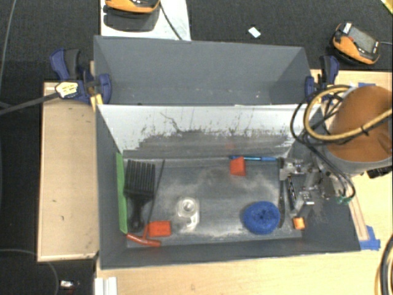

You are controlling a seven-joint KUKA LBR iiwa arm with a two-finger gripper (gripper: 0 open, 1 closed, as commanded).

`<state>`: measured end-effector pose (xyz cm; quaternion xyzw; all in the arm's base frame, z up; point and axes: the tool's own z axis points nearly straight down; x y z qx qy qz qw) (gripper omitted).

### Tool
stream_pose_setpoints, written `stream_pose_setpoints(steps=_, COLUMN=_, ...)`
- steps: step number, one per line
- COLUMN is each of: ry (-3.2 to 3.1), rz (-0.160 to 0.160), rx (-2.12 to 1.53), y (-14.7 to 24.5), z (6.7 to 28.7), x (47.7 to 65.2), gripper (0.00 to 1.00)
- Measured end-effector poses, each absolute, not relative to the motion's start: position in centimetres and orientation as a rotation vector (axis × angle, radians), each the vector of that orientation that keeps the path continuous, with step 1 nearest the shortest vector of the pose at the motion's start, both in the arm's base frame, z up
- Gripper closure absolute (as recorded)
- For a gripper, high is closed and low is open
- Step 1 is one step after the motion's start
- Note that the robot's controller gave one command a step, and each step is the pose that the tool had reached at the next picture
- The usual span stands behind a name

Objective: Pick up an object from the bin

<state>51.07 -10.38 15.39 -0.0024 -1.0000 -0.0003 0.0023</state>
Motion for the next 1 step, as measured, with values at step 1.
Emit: stream_pose_setpoints(steps=1, ry=-3.145, rz=0.001, rx=-0.002, y=-10.34, z=15.77, x=51.27, gripper=0.00)
